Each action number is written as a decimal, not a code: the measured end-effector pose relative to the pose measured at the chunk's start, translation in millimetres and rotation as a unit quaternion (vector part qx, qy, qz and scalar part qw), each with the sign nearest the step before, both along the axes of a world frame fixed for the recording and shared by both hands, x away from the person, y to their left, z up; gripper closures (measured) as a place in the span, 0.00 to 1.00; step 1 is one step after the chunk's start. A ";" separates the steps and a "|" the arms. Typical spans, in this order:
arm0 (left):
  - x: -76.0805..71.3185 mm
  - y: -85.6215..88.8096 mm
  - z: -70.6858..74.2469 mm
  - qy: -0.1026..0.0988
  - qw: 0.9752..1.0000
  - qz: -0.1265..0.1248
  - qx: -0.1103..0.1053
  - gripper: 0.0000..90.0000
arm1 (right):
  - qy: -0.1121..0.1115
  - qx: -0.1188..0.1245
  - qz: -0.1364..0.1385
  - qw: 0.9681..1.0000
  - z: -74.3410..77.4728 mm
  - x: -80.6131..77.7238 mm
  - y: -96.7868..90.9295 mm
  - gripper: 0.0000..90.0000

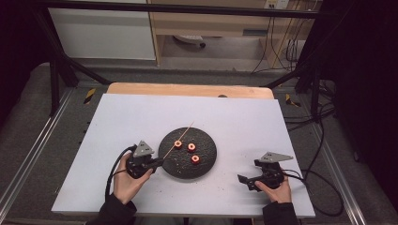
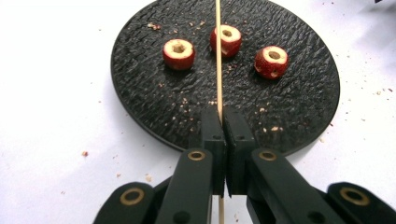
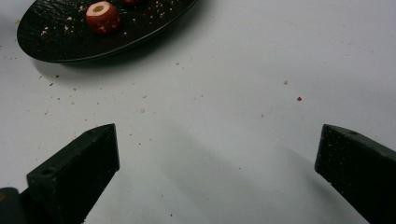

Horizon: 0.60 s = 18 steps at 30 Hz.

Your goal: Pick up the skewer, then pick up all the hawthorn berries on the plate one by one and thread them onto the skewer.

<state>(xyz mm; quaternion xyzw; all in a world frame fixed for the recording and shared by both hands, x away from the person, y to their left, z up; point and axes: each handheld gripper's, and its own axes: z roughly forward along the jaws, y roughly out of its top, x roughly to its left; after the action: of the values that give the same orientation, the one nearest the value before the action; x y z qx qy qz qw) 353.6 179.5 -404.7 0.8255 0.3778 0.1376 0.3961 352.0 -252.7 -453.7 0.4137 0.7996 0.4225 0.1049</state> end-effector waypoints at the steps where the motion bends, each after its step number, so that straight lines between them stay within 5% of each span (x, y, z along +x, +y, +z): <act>1: -0.6 2.1 -0.4 0.000 1.000 0.000 -0.002 0.98 | 0.001 0.001 -0.001 1.000 -0.1 0.0 0.4 0.01; 18: -16.9 28.7 -13.8 -0.020 1.000 -0.002 -0.023 0.98 | 0.002 0.005 -0.006 1.000 0.0 1.3 2.4 0.01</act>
<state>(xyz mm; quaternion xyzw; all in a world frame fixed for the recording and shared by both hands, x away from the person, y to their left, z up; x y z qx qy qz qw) 336.7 208.2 -418.4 0.8142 0.3710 0.1444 0.4225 353.3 -250.2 -453.7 0.4200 0.7950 0.4251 0.1042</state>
